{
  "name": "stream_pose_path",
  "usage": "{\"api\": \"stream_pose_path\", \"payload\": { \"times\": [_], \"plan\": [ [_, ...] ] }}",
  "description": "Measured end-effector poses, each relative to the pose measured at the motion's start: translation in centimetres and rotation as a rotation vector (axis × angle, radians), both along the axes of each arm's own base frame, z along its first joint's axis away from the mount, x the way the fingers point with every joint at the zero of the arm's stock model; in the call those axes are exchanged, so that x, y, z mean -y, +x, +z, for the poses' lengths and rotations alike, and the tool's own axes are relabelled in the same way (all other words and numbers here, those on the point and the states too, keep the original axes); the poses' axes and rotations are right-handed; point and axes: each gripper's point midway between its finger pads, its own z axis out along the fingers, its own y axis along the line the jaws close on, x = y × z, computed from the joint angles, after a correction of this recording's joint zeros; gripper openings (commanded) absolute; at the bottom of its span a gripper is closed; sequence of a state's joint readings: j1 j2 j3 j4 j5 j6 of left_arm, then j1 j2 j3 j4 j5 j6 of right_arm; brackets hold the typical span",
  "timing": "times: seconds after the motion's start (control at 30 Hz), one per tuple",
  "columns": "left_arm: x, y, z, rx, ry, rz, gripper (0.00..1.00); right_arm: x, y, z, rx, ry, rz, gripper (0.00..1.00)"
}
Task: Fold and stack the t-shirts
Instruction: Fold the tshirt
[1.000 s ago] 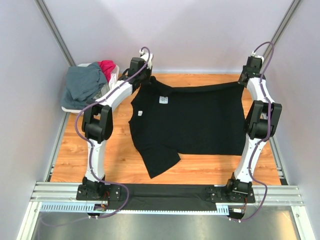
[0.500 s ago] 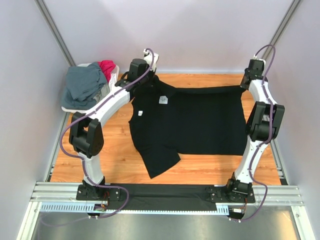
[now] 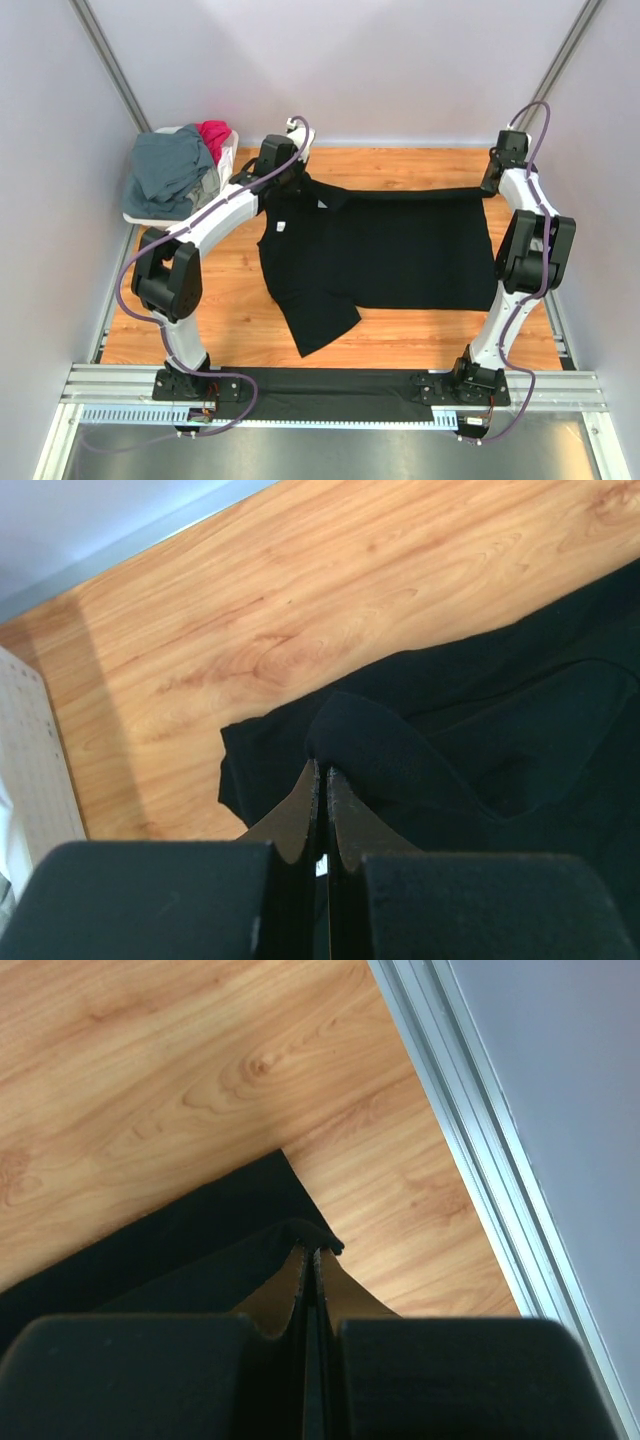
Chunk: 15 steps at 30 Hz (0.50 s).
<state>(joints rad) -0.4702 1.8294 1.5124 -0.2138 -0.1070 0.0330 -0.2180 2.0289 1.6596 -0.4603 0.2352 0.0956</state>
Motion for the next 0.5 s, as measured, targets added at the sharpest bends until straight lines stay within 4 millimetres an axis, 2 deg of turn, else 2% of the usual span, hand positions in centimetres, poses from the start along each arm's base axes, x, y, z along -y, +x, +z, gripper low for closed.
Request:
{"api": "stream_pose_path", "payload": {
  "times": [0.3,0.5],
  "plan": [
    [-0.2,-1.6,0.5,-0.005,-0.012,-0.003,0.00,-0.1,-2.1,-1.8,-0.063,0.001,-0.014,0.01],
    [-0.3,-3.2,-1.3,-0.056,-0.020,-0.003,0.00,-0.2,-2.8,-2.6,-0.092,-0.001,-0.007,0.00]
  ]
}}
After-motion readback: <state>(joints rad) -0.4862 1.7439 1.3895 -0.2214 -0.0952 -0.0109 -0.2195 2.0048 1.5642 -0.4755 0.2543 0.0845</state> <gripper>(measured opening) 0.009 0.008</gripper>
